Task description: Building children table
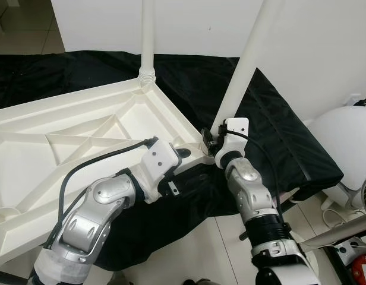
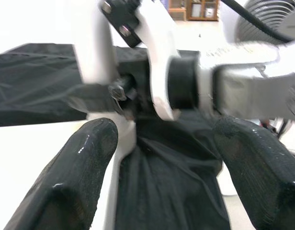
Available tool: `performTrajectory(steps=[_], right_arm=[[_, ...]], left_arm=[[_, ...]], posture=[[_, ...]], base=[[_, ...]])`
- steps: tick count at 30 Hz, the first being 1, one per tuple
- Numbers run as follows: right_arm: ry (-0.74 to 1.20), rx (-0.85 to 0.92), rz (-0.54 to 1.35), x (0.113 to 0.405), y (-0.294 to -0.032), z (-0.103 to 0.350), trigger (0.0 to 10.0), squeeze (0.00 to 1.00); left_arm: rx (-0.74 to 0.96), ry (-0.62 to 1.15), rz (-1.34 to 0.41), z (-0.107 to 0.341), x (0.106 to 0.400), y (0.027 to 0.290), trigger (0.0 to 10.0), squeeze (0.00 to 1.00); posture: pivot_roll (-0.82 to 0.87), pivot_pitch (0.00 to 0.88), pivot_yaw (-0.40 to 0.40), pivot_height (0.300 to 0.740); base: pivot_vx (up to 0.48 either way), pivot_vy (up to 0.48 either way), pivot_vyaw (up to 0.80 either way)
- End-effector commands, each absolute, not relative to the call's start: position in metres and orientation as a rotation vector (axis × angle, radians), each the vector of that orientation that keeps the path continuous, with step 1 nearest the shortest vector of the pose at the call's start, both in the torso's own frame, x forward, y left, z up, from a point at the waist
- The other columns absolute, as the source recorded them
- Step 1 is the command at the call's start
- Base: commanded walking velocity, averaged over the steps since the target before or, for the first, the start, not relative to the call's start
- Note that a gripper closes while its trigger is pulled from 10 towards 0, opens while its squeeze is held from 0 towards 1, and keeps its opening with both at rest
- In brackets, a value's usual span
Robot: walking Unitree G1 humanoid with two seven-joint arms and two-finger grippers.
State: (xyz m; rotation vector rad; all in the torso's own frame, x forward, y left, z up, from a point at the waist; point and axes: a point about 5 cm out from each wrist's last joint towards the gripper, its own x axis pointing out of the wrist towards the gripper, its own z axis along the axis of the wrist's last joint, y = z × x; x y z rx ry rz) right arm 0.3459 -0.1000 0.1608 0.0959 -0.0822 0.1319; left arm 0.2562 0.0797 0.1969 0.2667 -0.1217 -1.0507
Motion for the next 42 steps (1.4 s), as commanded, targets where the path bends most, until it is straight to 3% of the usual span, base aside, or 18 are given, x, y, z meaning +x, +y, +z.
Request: performTrajectory(steps=[1,9,10,25,26,28,29,36,37,38,42], right_arm=[[-0.087,0.124,0.094,0.34,-0.101,0.155,10.0,1.0],[-0.148,0.143,0.113,0.329,-0.103,0.163,10.0,1.0],[-0.156,0.123,0.111,0.325,-0.107,0.163,10.0,0.0],[-0.182,0.111,0.133,0.285,-0.122,0.157,10.0,0.0],[-0.185,0.104,0.153,0.28,-0.122,0.157,4.9,0.0],[-0.185,0.104,0.153,0.28,-0.122,0.157,4.9,0.0],[-0.188,0.113,0.179,0.276,-0.121,0.157,0.0,0.0],[-0.187,0.151,0.247,0.272,-0.117,0.157,0.0,0.0],[-0.18,0.17,0.284,0.27,-0.114,0.157,2.2,0.0],[-0.175,0.175,0.327,0.269,-0.112,0.156,10.0,0.0],[-0.158,0.193,0.398,0.269,-0.11,0.155,10.0,0.0]], left_arm=[[0.243,-0.14,-0.996,0.201,0.261,0.081,10.0,0.0],[0.184,-0.164,-0.921,0.208,0.269,0.085,10.0,0.0],[0.171,-0.166,-0.899,0.21,0.271,0.085,10.0,0.0],[0.149,-0.188,-0.706,0.222,0.3,0.108,10.0,0.0],[0.154,-0.184,-0.689,0.223,0.304,0.113,10.0,0.0],[0.154,-0.184,-0.689,0.223,0.304,0.113,10.0,0.0],[0.165,-0.181,-0.677,0.224,0.307,0.117,10.0,0.0],[0.194,-0.176,-0.665,0.226,0.313,0.124,10.0,0.0],[0.207,-0.178,-0.667,0.227,0.314,0.127,10.0,0.0],[0.216,-0.177,-0.671,0.227,0.314,0.128,10.0,0.0],[0.234,-0.182,-0.683,0.229,0.314,0.128,10.0,0.0]], posture=[[0.15,0.095,-0.105,0.74],[0.14,0.096,-0.109,0.74],[0.13,0.102,-0.103,0.74],[0.08,0.115,-0.061,0.74],[0.07,0.113,-0.055,0.74],[0.07,0.113,-0.055,0.74],[0.06,0.119,-0.047,0.74],[0.06,0.125,-0.035,0.74],[0.06,0.127,-0.03,0.74],[0.06,0.128,-0.022,0.74],[0.07,0.13,-0.015,0.74]], base=[[0.0,0.0,0.0],[0.0,0.0,0.0],[0.0,0.0,0.0],[0.0,0.0,0.0],[0.0,0.0,0.0],[0.0,0.0,0.0],[0.0,0.0,0.0],[0.0,0.0,0.0],[0.0,0.0,0.0],[0.0,0.0,0.0],[0.0,0.0,0.0]])
